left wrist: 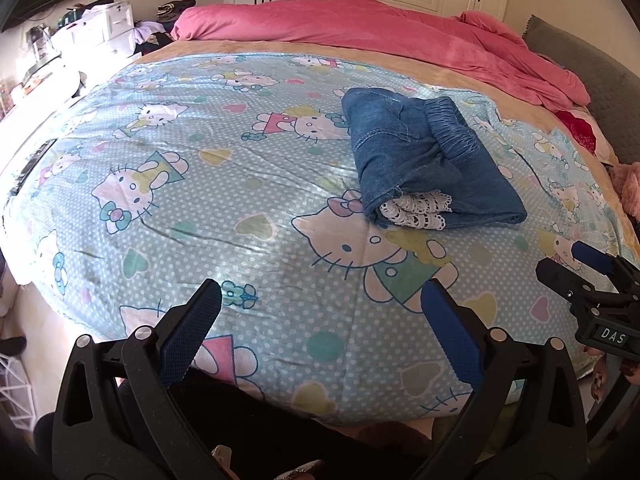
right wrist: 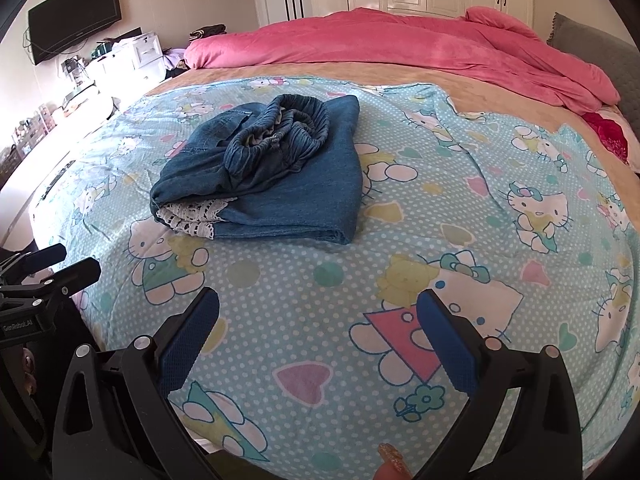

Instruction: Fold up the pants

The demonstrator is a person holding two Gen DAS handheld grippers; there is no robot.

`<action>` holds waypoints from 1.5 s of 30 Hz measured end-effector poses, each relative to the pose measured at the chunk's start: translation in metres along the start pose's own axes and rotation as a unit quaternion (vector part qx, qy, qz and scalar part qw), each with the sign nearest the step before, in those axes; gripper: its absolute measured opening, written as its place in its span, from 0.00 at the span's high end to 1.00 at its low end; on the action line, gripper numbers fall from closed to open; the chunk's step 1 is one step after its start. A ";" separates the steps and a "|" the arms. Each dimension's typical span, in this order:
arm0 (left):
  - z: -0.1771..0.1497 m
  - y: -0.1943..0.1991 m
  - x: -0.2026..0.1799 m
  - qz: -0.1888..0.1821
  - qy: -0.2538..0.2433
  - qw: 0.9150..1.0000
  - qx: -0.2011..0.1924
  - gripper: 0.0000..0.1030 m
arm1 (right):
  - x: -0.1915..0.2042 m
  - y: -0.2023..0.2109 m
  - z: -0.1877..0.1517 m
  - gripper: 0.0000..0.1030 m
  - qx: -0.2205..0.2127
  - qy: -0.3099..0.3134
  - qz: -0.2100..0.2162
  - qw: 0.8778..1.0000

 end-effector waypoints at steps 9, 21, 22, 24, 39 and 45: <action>0.000 0.001 0.000 0.002 0.000 1.000 -0.001 0.09 | 0.000 0.004 0.002 0.04 -0.004 -0.002 0.000 1.000; 0.001 0.002 0.000 0.003 -0.001 1.000 -0.001 0.09 | -0.001 0.005 0.003 0.04 -0.006 -0.004 -0.003 1.000; 0.001 0.001 0.000 0.002 -0.001 1.000 -0.001 0.09 | -0.001 0.005 0.003 0.04 -0.006 -0.004 -0.003 1.000; 0.001 0.002 0.000 0.003 0.000 1.000 -0.001 0.09 | -0.001 0.005 0.002 0.04 -0.005 -0.005 -0.004 1.000; 0.003 0.006 0.000 0.002 0.000 1.000 -0.006 0.09 | 0.001 0.007 0.004 0.04 -0.007 -0.001 -0.005 1.000; 0.003 0.007 0.000 0.000 0.002 1.000 -0.008 0.09 | 0.001 0.006 0.002 0.04 -0.005 0.001 -0.009 1.000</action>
Point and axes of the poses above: each gripper's, at about its wrist camera, not at the fingertips, and y roughly against the way its jaws point, x to its left, z to its top, the point moved 10 cm from there along -y, roughly the way its jaws point, and after that the axes turned 14 degrees about -y, right-handed, at the moved point
